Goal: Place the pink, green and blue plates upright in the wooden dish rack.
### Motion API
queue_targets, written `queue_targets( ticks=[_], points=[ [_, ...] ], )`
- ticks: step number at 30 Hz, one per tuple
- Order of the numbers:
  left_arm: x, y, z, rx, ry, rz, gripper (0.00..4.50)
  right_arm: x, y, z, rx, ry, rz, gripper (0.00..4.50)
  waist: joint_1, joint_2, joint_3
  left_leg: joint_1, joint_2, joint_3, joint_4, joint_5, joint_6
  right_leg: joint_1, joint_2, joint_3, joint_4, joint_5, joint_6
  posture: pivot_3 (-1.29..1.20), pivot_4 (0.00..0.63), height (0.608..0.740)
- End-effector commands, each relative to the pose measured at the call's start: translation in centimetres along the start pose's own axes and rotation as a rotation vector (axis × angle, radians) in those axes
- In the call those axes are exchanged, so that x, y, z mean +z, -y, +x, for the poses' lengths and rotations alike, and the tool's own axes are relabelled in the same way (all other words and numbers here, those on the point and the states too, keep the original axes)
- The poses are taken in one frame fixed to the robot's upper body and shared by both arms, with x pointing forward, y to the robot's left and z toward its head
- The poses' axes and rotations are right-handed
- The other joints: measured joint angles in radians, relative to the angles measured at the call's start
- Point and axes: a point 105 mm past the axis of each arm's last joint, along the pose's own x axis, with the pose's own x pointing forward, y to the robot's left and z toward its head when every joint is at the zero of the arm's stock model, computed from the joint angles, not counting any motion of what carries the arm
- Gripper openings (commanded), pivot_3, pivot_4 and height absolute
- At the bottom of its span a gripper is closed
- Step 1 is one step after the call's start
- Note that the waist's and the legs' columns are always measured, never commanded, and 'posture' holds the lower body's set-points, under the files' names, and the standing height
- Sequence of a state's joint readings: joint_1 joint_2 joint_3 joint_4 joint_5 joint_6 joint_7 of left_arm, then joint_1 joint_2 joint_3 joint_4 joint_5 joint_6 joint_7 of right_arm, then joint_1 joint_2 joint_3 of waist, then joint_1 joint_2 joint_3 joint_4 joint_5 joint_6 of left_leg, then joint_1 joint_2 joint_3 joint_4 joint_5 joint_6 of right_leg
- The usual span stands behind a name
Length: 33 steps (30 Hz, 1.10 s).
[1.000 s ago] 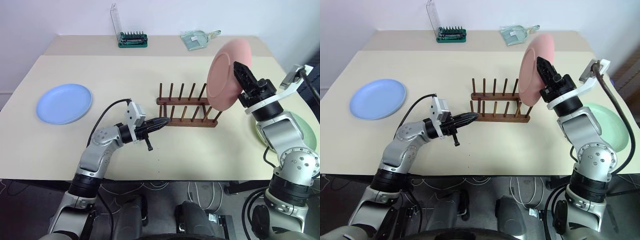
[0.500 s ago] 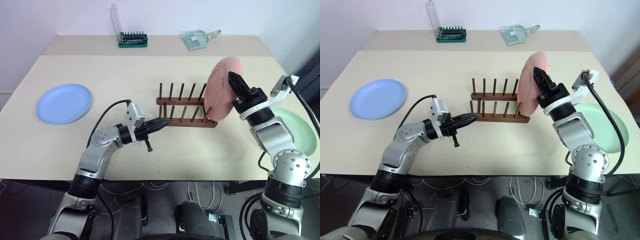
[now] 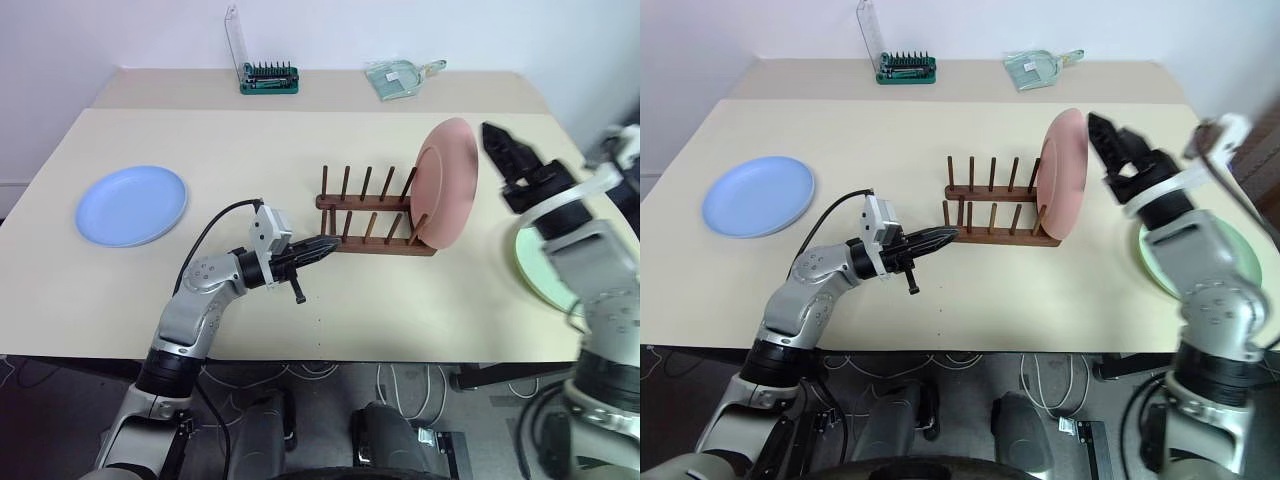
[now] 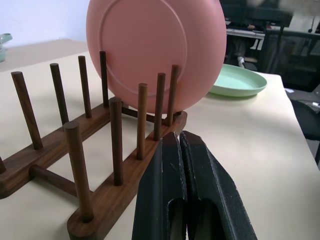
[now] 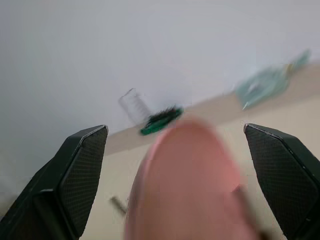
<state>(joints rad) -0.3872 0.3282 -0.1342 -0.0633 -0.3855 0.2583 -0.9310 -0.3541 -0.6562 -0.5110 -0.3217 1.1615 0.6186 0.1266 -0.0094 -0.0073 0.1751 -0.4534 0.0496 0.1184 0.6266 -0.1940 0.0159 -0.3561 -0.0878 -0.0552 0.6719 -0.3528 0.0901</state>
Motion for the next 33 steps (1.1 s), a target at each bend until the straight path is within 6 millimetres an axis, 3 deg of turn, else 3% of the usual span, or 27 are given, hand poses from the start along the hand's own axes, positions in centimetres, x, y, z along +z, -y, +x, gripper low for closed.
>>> queue_targets(
  ticks=[1, 7, 12, 19, 22, 29, 30, 33],
  points=[
    [0.4, 1.5, 0.1, -0.089, -0.001, -0.014, 0.03, 1.4, 0.9, -2.5, 0.001, -0.104, -0.240, 4.45, 0.002, 0.000, 0.000, 0.000, 0.000, 0.000, 0.000, 0.000, 0.000, 0.000, 0.000, 0.000, -0.001, 0.000, 0.000, 0.00, 0.150, 0.732],
    [0.0, 2.5, 0.6, -0.179, -0.032, -0.046, 0.03, -4.8, 5.0, -7.4, -0.083, -0.614, -0.528, 4.45, -0.004, 0.000, 0.000, 0.000, 0.000, -0.001, 0.000, 0.000, 0.000, 0.002, 0.001, -0.001, -0.004, 0.000, 0.000, 0.00, 0.150, 0.732],
    [0.1, 2.8, 1.1, -0.217, -0.041, -0.039, 0.03, -8.1, 8.1, -10.0, -0.169, -0.823, -0.637, 4.45, -0.005, 0.000, -0.001, 0.001, 0.000, -0.001, 0.000, 0.000, 0.000, 0.002, 0.001, -0.001, -0.004, 0.000, 0.001, 0.00, 0.150, 0.732],
    [0.0, 3.0, 0.9, -0.229, -0.050, -0.040, 0.03, -10.2, 11.2, -11.8, -0.271, -0.955, -0.689, 4.45, -0.001, 0.000, 0.000, 0.000, 0.000, 0.000, 0.000, 0.003, -0.005, 0.002, 0.001, -0.001, -0.004, 0.000, 0.001, 0.00, 0.150, 0.732],
    [-0.1, 3.0, 0.8, -0.227, -0.051, -0.040, 0.03, -10.6, 11.8, -12.1, -0.288, -0.977, -0.699, 3.78, -0.002, 0.000, 0.000, 0.001, 0.000, 0.000, 0.000, 0.003, -0.005, 0.002, 0.001, -0.001, -0.004, 0.000, 0.001, 0.00, 0.150, 0.732],
    [-0.6, 2.9, 0.5, -0.220, -0.055, -0.044, 0.03, -10.5, 11.5, -11.7, -0.271, -0.966, -0.703, 0.32, -0.001, 0.000, 0.000, 0.001, 0.000, 0.000, 0.001, 0.003, -0.005, 0.002, 0.001, -0.001, -0.004, 0.000, 0.001, 0.00, 0.150, 0.732],
    [-0.6, 2.9, 0.5, -0.221, -0.054, -0.044, 0.03, -10.5, 11.5, -11.7, -0.273, -0.964, -0.705, 0.02, -0.002, 0.000, -0.001, 0.001, 0.000, 0.000, 0.001, 0.003, -0.005, 0.003, 0.001, -0.001, -0.004, 0.001, 0.001, 0.00, 0.150, 0.732],
    [-0.6, 3.0, 0.6, -0.225, -0.052, -0.045, 0.03, -9.9, 11.5, -11.5, -0.287, -0.946, -0.732, 0.02, -0.001, 0.000, -0.001, 0.001, 0.000, -0.001, 0.001, 0.003, -0.005, 0.003, 0.001, -0.001, -0.004, 0.001, 0.002, 0.00, 0.150, 0.732]
  ],
)
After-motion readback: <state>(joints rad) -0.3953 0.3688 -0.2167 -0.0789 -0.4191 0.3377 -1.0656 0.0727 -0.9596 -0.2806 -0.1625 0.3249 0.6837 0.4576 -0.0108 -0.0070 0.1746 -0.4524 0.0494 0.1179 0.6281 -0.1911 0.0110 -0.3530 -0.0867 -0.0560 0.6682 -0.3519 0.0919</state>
